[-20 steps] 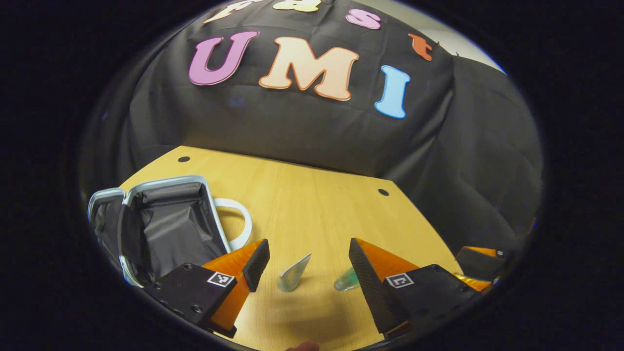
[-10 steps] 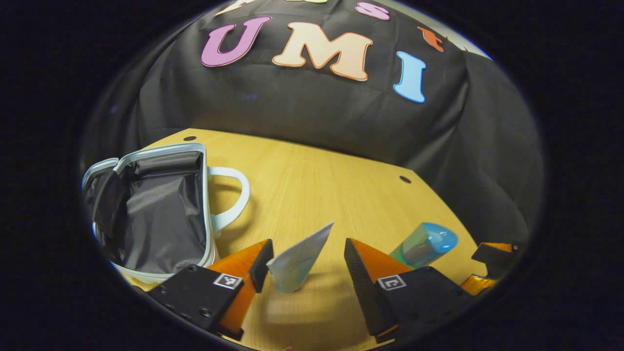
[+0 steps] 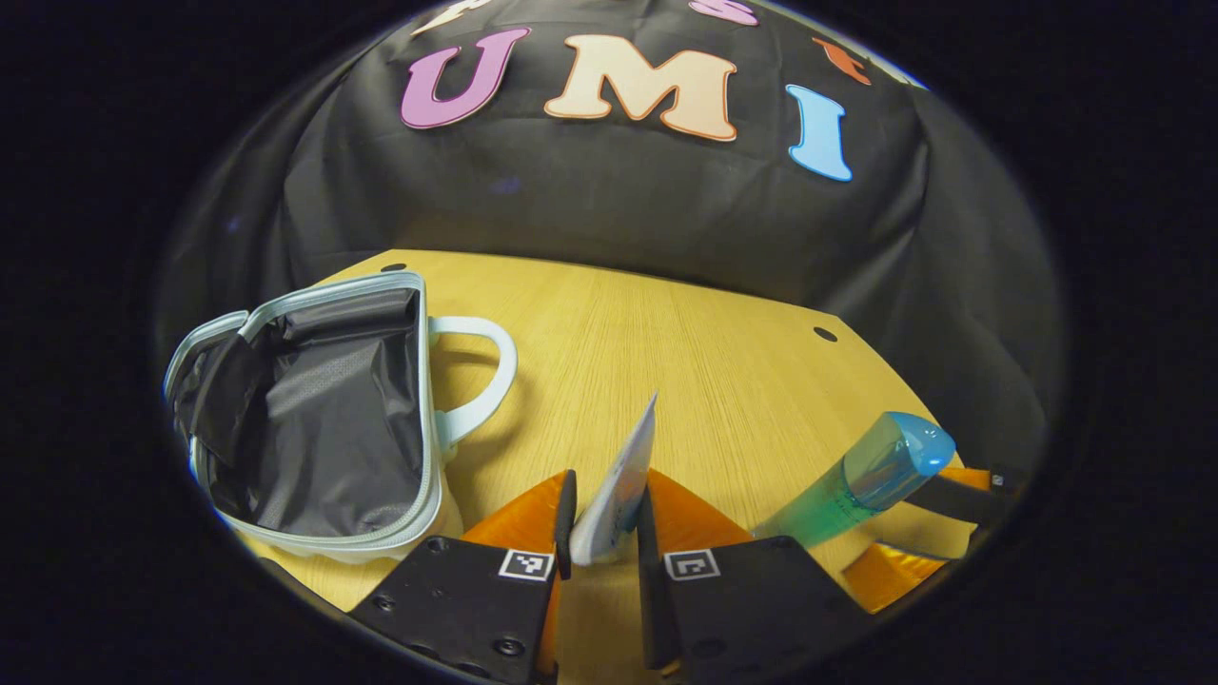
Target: First open the suitcase, pack the skin care products into it, and then close the suitcase.
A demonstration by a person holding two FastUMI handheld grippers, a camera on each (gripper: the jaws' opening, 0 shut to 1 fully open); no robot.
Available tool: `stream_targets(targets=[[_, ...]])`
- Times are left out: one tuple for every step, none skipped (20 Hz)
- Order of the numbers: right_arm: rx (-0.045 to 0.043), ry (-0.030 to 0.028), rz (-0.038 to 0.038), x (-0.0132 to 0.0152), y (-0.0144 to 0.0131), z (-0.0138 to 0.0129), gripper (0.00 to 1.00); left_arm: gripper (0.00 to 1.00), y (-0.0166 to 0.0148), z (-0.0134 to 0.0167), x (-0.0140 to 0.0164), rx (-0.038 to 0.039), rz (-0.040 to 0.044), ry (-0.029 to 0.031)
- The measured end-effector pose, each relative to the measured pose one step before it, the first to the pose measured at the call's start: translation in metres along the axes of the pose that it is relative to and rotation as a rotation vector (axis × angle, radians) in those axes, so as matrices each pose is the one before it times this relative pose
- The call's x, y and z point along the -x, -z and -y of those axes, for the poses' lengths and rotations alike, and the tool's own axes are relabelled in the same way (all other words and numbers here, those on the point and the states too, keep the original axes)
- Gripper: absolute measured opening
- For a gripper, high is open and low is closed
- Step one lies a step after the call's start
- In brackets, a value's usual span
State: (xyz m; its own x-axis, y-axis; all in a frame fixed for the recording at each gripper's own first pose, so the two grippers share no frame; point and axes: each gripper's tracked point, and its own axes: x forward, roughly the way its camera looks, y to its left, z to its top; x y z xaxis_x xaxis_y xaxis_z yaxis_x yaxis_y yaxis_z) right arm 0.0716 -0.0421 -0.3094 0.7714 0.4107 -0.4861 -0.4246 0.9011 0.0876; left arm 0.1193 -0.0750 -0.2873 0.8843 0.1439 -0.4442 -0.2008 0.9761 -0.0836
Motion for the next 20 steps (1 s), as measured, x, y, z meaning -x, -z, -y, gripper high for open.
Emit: stream_targets(targets=[[0.00912, -0.01206, 0.01371, -0.00612, -0.00092, -0.00368, 0.99, 0.28, -0.00651, -0.00022, 0.00595, -0.00467, 0.00631, 0.00459], [0.01131, -0.00751, 0.01478, -0.00636, -0.00125, -0.00138, 0.98, 0.27, -0.00611, -0.00062, 0.00714, -0.00155, 0.00731, 0.00217], [0.01275, -0.0088, 0.00905, -0.00725, 0.00062, -0.00194, 0.99, 0.26, -0.01146, 0.00156, 0.00823, -0.00379, 0.02265, 0.01136], [0.01213, -0.00489, 0.01339, -0.00735, 0.00064, -0.00154, 0.99, 0.27, -0.00878, 0.00084, 0.00779, 0.00341, 0.01393, 0.00528], [0.01051, -0.00854, 0.00894, -0.00657, 0.0024, -0.00294, 0.99, 0.26, -0.00885, 0.00137, 0.00741, 0.00425, 0.00988, 0.01016], [0.00687, -0.00215, 0.00052, -0.00842, 0.00363, -0.00211, 0.99, 0.26, -0.00771, -0.00012, 0.0065, 0.00712, 0.00683, 0.00593], [-0.00301, -0.00956, -0.00796, -0.00654, 0.0052, -0.00204, 0.99, 0.26, -0.00719, -0.00237, 0.00764, 0.00665, 0.00405, 0.00334], [-0.0111, 0.00102, -0.00977, -0.00591, 0.00341, -0.00092, 0.91, 0.25, -0.00764, -0.00471, 0.00655, 0.00727, 0.00394, -0.00281], [-0.01479, 0.00157, -0.0108, -0.00379, 0.0028, -0.00073, 0.81, 0.26, -0.00813, -0.0087, 0.0069, 0.00691, 0.00961, -0.015], [-0.01704, -0.00146, 0.00589, -0.0038, -0.00158, -0.00089, 0.65, 0.25, -0.00797, -0.01106, 0.00445, 0.00852, 0.01034, -0.01783], [-0.0117, 0.00862, 0.00871, 0.00071, -0.00392, -0.00051, 0.6, 0.26, -0.00666, -0.01196, 0.00368, 0.00934, 0.00421, -0.0205], [-0.00451, 0.00582, -0.00556, 0.00046, -0.00099, 0.00126, 0.51, 0.26, -0.00479, -0.01248, 0.00399, 0.00897, 0.00098, -0.02277], [0.0015, 0.00854, -0.00613, -0.0009, 0.00096, 0.00031, 0.48, 0.26, -0.0061, -0.0135, 0.00374, 0.00783, 0.00035, -0.02458], [0.00332, 0.01066, -0.01128, -0.00108, -0.00007, 0.00128, 0.45, 0.27, -0.0047, -0.01407, 0.00272, 0.00235, -0.00032, -0.02591], [0.00288, 0.00763, -0.00459, 0.00003, 0.00094, 0.00087, 0.44, 0.26, -0.0059, -0.0151, 0.00105, 0.00011, -0.00269, -0.02766], [0.00795, 0.00649, -0.0119, 0.00025, 0.00011, 0.00016, 0.41, 0.26, -0.00337, -0.01602, -0.00018, -0.00101, -0.00714, -0.02563], [0.00777, 0.00539, -0.00964, 0.00194, 0.00076, 0.00047, 0.39, 0.26, -0.00433, -0.01556, -0.00202, -0.00071, -0.01292, -0.01979], [0.00885, 0.01178, -0.00818, 0.00222, -0.00052, 0.00107, 0.39, 0.25, 0.00153, -0.01273, -0.00359, 0.00071, -0.01636, -0.01606], [0.00657, 0.00704, -0.01125, 0.00141, 0.00056, 0.00031, 0.38, 0.27, 0.00566, -0.01173, -0.00317, 0.00041, -0.04228, -0.01008], [0.00218, 0.0089, -0.00904, 0.00134, 0.00146, 0.00019, 0.38, 0.25, 0.00909, -0.01227, -0.00538, -0.00431, -0.05402, -0.01809]])
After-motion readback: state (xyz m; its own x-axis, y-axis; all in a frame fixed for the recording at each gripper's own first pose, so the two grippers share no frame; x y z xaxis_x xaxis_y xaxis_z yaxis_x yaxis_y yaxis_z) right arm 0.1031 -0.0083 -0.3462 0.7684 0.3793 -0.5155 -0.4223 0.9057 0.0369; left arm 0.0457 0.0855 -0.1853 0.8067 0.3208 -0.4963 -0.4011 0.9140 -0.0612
